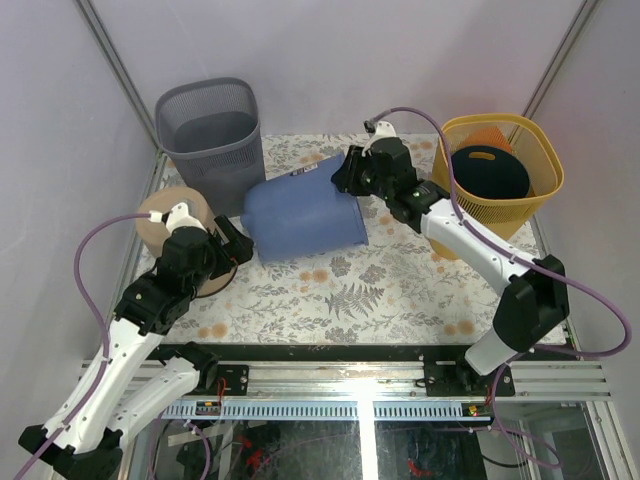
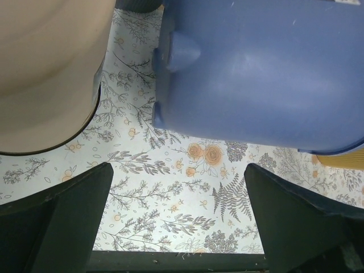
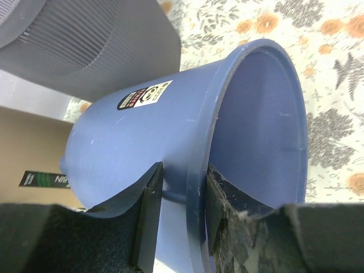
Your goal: Turn the large container upside down
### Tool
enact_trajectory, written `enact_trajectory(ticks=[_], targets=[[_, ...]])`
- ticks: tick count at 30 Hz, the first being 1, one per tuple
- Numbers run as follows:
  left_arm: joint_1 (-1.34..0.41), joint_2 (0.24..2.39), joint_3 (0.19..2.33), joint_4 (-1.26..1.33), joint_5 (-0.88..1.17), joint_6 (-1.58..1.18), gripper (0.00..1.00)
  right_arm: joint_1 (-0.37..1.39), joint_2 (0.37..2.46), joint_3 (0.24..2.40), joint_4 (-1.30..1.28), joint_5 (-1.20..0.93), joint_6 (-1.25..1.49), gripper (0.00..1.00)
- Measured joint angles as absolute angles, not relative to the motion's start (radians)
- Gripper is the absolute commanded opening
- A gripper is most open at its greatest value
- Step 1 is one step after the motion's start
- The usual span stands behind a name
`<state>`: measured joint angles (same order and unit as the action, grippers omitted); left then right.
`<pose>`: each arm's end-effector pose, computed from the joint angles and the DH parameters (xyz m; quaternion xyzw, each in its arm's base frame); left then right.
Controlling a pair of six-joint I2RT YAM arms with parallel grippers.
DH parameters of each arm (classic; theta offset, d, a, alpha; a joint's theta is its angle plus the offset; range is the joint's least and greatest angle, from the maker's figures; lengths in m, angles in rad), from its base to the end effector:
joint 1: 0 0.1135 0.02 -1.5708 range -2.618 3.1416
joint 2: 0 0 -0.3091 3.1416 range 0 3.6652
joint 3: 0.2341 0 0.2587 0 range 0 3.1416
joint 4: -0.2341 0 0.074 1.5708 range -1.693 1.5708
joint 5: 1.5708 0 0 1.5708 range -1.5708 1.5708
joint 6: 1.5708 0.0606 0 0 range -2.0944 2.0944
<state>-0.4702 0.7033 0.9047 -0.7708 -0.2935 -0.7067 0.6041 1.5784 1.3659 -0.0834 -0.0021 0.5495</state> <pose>0.1238 -0.0433 0.3514 -0.1721 0.8535 -0.1569 0.4662 0.3372 0.2328 0.3889 -0.0226 0.8033 0.3253 0.4984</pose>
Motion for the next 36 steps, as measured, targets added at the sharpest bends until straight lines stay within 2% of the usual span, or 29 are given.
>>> enact_trajectory(ticks=[7,19,21,22,30,36], targets=[[-0.470,0.708,0.899,-0.756,-0.294,-0.687,1.00,0.621,1.697,1.531,-0.175,0.071,0.485,0.46],[-0.470,0.688,0.884,-0.750,-0.292,-0.678,1.00,0.624,1.740,1.568,-0.239,0.074,0.491,0.51],[-0.470,0.687,0.884,-0.749,-0.291,-0.678,1.00,0.626,1.740,1.583,-0.268,0.099,0.478,0.61],[-0.470,0.687,0.884,-0.749,-0.291,-0.678,1.00,0.627,1.740,1.591,-0.282,0.115,0.471,0.63],[-0.470,0.688,0.884,-0.748,-0.292,-0.669,1.00,0.643,1.785,1.694,-0.376,0.239,0.400,0.62],[-0.470,0.690,0.884,-0.748,-0.292,-0.657,1.00,0.676,1.830,1.724,-0.333,0.322,0.338,0.58]])
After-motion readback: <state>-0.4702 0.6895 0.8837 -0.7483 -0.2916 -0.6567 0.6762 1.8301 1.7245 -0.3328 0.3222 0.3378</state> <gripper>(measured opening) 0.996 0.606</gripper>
